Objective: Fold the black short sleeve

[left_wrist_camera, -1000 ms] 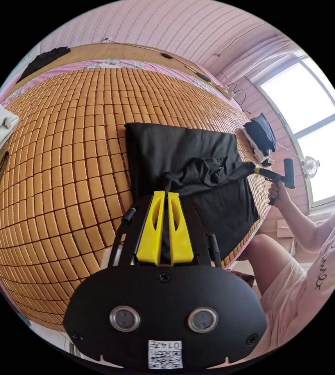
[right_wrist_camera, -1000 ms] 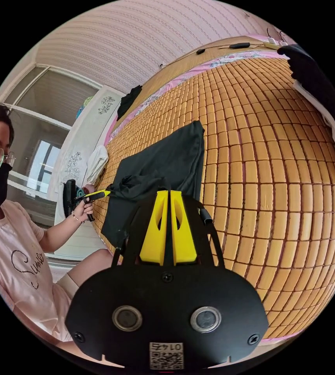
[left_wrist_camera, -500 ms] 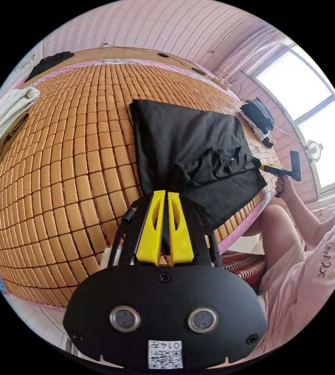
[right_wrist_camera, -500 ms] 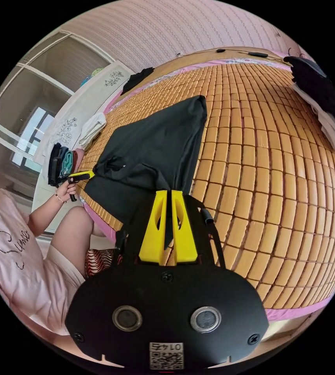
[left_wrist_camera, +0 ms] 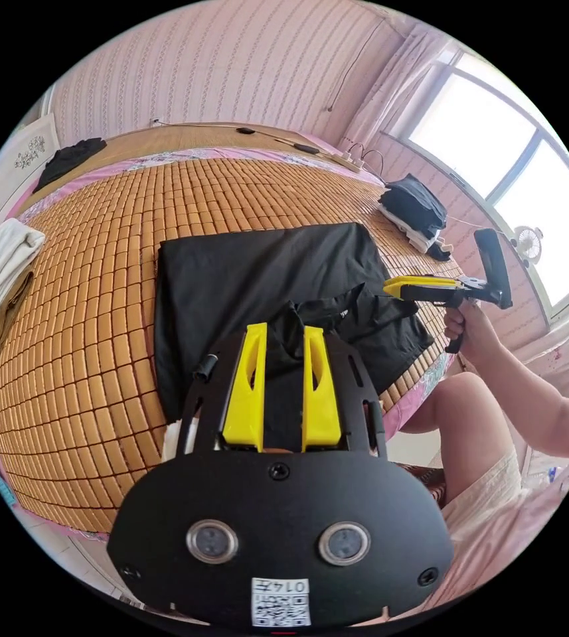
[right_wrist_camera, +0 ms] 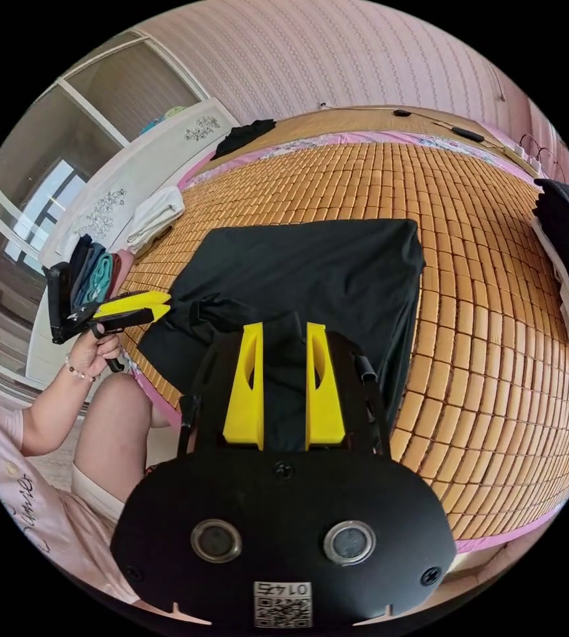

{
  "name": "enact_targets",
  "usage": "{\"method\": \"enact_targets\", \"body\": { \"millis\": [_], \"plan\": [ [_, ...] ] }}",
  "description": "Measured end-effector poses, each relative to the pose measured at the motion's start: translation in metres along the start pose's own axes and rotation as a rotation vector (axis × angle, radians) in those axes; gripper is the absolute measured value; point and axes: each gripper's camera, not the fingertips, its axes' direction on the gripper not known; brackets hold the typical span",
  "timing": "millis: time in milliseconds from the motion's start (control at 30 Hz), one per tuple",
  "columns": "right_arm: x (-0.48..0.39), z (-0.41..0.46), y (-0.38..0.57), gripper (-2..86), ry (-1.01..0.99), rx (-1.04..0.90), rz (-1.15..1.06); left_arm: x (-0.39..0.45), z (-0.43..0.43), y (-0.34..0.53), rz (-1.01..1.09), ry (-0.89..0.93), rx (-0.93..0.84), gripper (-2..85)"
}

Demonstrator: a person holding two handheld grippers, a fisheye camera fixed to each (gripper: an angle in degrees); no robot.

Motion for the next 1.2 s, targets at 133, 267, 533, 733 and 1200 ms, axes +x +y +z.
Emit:
{"method": "enact_targets", "body": {
  "millis": [133, 267, 533, 733, 1200],
  "plan": [
    [-0.026, 0.029, -0.022, 6.1, 0.127, -0.135, -0.024, 0.005, 0.043, -0.006, -0.021, 0.006, -0.114, 6.4],
    [-0.035, 0.0, -0.02, 1.2, 0.08, -0.084, -0.026, 0.004, 0.047, 0.01, -0.027, 0.026, -0.092, 0.5],
    [-0.081, -0.074, 0.02, 1.6, -0.084, -0.077, -0.231, 0.025, -0.003, 0.076, 0.016, 0.122, -0.071, -0.8],
    [-0.109, -0.095, 0.016, 6.0, -0.018, -0.184, -0.274, 0.044, -0.016, 0.105, 0.005, 0.054, -0.111, 2.2],
    [-0.177, -0.08, -0.063, 6.4, 0.083, -0.313, -0.376, 0.092, 0.041, 0.063, 0.151, -0.15, -0.33, 4.3]
  ]
}}
